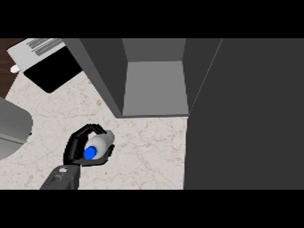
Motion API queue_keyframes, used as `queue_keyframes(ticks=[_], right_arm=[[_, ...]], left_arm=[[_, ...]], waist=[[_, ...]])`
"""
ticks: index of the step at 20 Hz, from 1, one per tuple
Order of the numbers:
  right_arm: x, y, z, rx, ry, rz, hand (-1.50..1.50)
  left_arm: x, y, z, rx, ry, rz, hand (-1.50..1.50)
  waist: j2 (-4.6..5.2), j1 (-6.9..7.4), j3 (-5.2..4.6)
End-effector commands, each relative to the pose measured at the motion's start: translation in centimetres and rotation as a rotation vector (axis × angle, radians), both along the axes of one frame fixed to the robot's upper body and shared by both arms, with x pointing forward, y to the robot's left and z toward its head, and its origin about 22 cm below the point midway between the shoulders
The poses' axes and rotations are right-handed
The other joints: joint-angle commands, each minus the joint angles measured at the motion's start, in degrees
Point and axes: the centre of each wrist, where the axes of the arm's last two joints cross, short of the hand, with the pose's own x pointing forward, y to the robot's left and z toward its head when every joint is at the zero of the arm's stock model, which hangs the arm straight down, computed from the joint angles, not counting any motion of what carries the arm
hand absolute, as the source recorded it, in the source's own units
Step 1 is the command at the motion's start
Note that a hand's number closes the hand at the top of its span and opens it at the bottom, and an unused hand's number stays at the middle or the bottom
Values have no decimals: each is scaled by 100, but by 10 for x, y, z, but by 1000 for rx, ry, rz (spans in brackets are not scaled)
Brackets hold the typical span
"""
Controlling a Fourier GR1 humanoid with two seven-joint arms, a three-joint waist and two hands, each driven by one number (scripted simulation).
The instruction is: Pick up the bottled water, place it into the cabinet and close the cabinet
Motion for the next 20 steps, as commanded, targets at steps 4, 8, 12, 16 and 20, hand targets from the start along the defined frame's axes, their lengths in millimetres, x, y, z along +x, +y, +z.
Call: queue_keyframes(ticks=[4,8,12,16,20], right_arm=[[-9,2,44,-25,-36,-10,-150],[-2,-5,37,-36,-59,-3,-150],[-8,3,29,-12,-35,-13,-150],[-4,-9,32,-32,-39,7,-150],[-9,-1,35,-2,-34,-21,-150]], left_arm=[[-19,-29,-11,-19,72,-41,150],[-9,-46,-1,-74,70,-99,150],[6,-67,20,-89,42,-106,150],[36,-101,58,-104,46,-98,150],[40,-128,83,-71,92,-88,150]], waist=[[29,62,-41],[44,77,-40],[19,23,-41],[38,-20,-41],[40,-20,-44]])
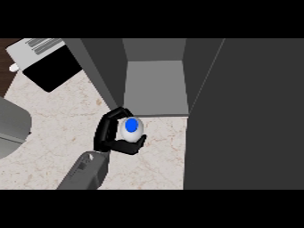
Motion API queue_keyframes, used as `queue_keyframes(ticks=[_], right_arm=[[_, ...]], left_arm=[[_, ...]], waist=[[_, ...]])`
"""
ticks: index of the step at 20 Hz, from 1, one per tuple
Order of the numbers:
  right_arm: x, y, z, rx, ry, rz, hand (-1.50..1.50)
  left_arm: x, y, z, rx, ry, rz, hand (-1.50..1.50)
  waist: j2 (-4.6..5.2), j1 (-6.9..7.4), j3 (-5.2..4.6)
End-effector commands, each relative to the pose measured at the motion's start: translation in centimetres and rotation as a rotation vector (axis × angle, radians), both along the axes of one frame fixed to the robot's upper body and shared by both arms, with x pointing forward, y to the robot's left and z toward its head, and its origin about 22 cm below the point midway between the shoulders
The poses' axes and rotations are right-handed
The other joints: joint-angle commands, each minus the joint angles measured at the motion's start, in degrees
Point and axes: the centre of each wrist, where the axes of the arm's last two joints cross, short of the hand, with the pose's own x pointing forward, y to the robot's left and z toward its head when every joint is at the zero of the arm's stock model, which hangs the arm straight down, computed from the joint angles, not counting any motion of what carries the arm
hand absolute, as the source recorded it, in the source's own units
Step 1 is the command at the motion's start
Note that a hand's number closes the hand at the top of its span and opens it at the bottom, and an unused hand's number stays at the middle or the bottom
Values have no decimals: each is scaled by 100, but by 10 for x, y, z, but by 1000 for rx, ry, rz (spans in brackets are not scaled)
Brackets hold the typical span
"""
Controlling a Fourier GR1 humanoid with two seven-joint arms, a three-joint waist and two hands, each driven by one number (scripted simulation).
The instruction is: Pick up the bottled water, place it into the cabinet and close the cabinet
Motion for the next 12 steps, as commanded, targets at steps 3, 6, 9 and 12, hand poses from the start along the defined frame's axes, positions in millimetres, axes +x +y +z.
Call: queue_keyframes(ticks=[3,6,9,12], right_arm=[[3,0,36,23,-58,-5,-150],[1,-10,32,17,-63,12,-150],[-1,-8,33,13,-60,-11,-150],[1,-19,17,13,-71,-12,-150]], left_arm=[[19,-46,37,35,18,-3,150],[35,-63,66,5,50,13,150],[54,-71,79,51,30,81,150],[68,-75,89,59,61,112,150]], waist=[[50,-36,-8],[36,-98,-2],[55,-147,-5],[62,-179,-1]])
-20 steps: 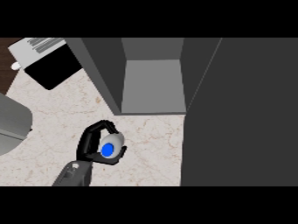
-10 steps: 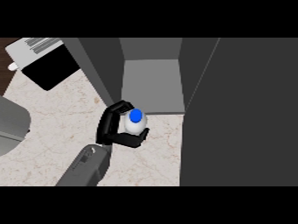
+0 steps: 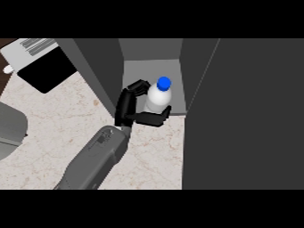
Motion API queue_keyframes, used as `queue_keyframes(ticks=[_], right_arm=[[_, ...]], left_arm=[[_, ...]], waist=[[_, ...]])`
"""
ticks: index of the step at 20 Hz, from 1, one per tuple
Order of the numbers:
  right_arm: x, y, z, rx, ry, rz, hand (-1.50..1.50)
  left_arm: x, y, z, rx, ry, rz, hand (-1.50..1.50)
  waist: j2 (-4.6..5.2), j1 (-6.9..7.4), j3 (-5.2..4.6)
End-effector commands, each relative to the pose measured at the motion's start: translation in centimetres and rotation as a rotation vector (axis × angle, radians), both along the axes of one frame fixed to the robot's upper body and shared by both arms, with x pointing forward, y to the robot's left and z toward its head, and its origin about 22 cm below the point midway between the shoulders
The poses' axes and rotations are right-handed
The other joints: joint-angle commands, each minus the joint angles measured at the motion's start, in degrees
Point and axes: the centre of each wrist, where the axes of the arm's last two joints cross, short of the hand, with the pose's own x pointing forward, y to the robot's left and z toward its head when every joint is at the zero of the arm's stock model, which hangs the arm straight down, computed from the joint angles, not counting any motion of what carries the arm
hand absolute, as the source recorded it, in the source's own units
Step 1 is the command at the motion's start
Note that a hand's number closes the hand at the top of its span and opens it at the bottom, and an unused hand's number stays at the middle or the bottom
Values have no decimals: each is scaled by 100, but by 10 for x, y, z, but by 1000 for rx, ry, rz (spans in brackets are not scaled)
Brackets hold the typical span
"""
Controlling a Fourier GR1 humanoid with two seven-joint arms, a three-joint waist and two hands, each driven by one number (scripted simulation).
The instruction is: Pick up the bottled water, place it into the cabinet and close the cabinet
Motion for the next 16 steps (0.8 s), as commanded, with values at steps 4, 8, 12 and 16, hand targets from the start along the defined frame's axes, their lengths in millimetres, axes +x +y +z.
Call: queue_keyframes(ticks=[4,8,12,16], right_arm=[[-6,-4,25,63,-18,25,-150],[-4,-14,19,63,-45,30,-150],[-2,-9,4,62,-32,41,-150],[-4,-11,18,57,-42,34,-150]], left_arm=[[38,-8,26,21,47,74,150],[51,-7,33,5,111,131,150],[50,-2,19,114,89,265,150],[69,0,35,308,18,343,150]], waist=[[40,-159,-3],[43,-141,3],[79,-232,0],[103,-186,3]])
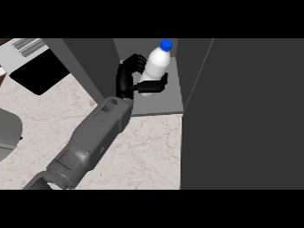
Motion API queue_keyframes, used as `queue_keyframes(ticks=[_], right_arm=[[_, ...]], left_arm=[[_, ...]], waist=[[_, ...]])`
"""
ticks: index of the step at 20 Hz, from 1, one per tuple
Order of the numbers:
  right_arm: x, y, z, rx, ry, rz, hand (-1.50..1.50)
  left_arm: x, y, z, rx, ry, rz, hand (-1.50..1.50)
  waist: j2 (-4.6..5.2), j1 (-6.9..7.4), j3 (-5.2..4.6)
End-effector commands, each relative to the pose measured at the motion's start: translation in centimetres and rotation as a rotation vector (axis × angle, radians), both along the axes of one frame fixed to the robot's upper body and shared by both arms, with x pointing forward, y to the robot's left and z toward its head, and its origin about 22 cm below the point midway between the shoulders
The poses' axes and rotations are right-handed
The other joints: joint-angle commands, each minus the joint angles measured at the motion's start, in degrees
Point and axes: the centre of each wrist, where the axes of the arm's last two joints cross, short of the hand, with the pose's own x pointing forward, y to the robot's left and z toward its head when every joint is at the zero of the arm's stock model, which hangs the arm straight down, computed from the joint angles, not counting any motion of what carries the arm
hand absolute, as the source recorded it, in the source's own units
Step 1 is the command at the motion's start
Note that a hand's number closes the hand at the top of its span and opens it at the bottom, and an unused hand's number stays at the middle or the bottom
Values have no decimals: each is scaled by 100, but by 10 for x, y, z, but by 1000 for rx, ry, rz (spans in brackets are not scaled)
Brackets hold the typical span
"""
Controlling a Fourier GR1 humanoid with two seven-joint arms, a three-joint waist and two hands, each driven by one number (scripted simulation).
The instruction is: Pick up the bottled water, place it into the cabinet and close the cabinet
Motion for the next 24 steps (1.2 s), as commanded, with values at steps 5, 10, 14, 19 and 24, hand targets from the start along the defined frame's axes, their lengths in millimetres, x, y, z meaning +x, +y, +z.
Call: queue_keyframes(ticks=[5,10,14,19,24], right_arm=[[-1,-2,15,68,-20,17,-150],[-4,-2,11,75,-22,24,-150],[-1,-5,10,67,-31,58,-150],[-3,-1,15,68,-31,52,-150],[-2,1,15,77,-20,44,-150]], left_arm=[[30,19,28,246,2,180,-150],[23,6,17,298,-51,216,-150],[28,0,32,202,-140,137,-150],[33,2,55,-108,-307,28,150],[28,-8,50,-192,-297,-115,150]], waist=[[58,-91,1],[45,-88,-4],[100,-146,-12],[49,40,-25],[-15,108,-7]])
